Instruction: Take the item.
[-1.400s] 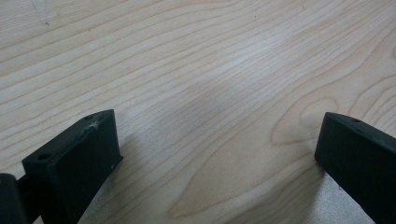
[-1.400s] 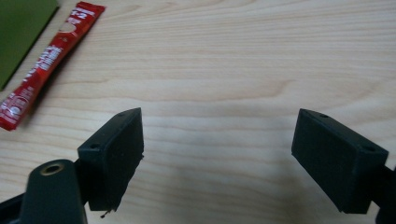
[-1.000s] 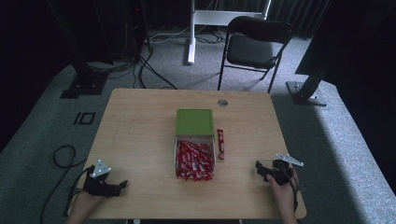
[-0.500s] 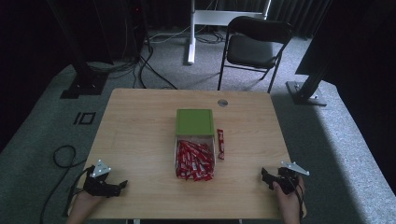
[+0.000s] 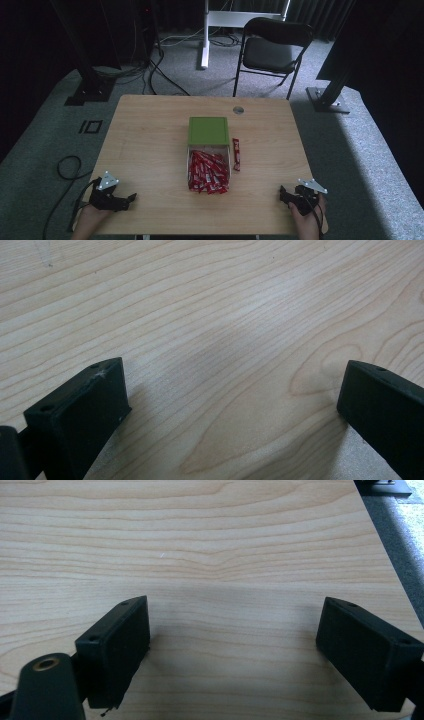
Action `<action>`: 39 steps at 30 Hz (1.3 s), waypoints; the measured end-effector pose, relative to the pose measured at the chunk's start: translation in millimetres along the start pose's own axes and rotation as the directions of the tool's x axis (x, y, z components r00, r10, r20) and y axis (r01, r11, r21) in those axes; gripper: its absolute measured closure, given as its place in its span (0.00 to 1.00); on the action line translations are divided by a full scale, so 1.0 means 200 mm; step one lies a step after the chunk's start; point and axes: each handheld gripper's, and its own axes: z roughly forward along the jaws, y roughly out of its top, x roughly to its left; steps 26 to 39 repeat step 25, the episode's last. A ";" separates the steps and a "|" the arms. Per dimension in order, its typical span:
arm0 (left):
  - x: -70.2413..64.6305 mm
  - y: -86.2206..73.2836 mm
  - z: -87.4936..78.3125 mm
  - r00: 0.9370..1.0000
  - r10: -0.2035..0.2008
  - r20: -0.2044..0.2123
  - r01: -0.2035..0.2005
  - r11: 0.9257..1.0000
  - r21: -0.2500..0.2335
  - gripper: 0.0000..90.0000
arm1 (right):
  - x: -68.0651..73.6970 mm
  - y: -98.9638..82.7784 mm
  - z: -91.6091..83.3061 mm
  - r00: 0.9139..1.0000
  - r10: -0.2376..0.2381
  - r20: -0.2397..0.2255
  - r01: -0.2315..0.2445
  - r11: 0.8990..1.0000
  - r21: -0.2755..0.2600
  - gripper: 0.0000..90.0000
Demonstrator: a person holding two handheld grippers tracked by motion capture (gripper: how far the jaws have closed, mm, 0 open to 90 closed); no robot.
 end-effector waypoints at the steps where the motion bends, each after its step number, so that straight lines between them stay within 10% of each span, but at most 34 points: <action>1: 0.00 0.00 0.00 1.000 0.000 0.000 0.000 1.000 0.000 0.01 | 0.00 0.00 0.00 1.000 0.000 0.000 0.000 1.000 0.000 0.15; 39: 0.00 0.00 0.00 1.000 0.000 0.000 0.000 1.000 0.000 0.01 | 0.00 0.00 0.01 1.000 0.000 0.002 0.000 1.000 0.002 0.14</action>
